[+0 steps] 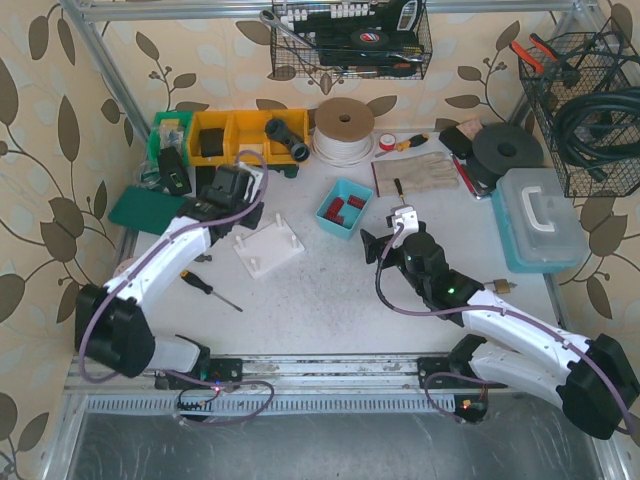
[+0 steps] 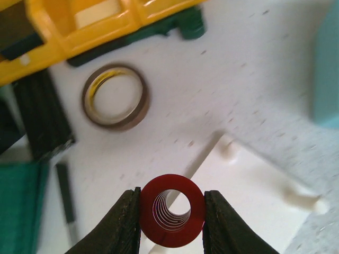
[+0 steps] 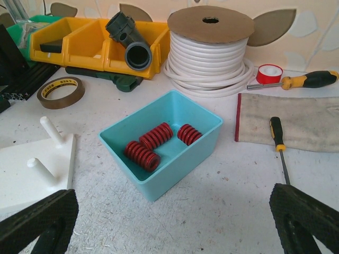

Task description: Install the large spring

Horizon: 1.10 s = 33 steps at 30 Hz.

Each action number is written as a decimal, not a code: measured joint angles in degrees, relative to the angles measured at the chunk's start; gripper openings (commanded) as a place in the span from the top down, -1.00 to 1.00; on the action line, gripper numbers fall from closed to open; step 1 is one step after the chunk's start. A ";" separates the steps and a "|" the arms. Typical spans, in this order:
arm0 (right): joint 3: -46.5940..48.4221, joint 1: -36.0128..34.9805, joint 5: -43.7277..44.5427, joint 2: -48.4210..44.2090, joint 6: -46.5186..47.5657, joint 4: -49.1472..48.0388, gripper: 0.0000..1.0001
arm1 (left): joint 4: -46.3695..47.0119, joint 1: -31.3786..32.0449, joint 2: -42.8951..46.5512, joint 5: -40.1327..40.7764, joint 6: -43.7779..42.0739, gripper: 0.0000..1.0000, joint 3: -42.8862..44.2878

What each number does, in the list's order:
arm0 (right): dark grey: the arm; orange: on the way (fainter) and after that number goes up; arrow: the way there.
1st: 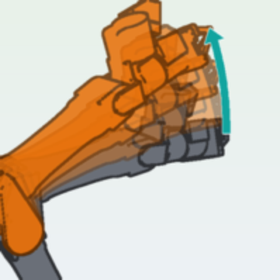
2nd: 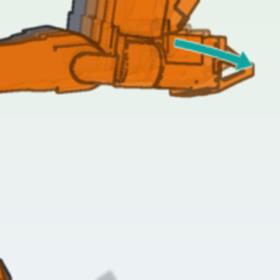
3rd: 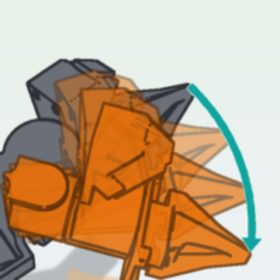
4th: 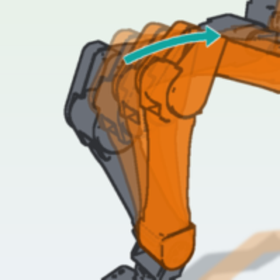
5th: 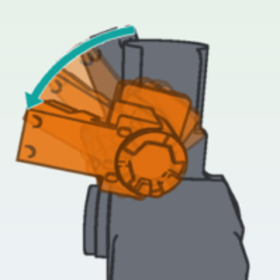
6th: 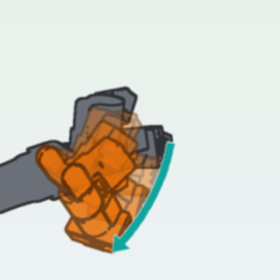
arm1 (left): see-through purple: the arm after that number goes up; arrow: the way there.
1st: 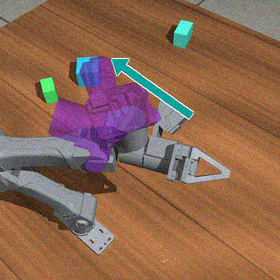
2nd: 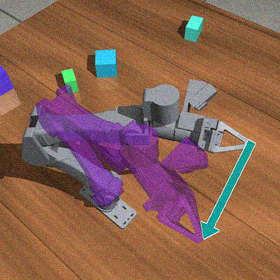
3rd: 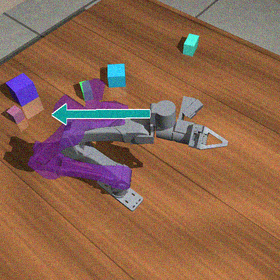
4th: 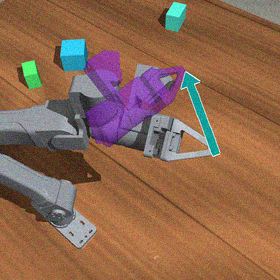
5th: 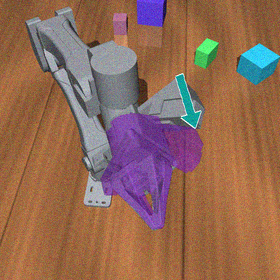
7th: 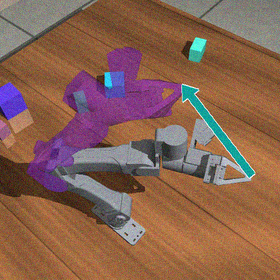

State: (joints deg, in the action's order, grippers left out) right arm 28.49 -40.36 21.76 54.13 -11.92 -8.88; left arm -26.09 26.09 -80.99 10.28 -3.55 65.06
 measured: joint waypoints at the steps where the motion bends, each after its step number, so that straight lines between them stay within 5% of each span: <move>1: 0.00 0.00 0.00 0.00 0.00 0.00 -0.94 | -0.44 -0.37 1.81 1.51 0.98 1.00 -1.77; 7: 0.00 0.00 0.00 0.02 -0.04 0.00 -0.94 | -2.34 -1.95 9.14 6.21 6.29 1.00 -8.20; 33: 0.00 0.00 -0.17 0.39 -0.04 -0.04 -0.93 | -2.95 -3.65 6.75 5.92 14.49 1.00 -12.63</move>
State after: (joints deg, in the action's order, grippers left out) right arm 28.49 -40.36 21.58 54.52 -11.97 -8.93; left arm -29.04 22.44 -74.24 16.21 10.94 52.42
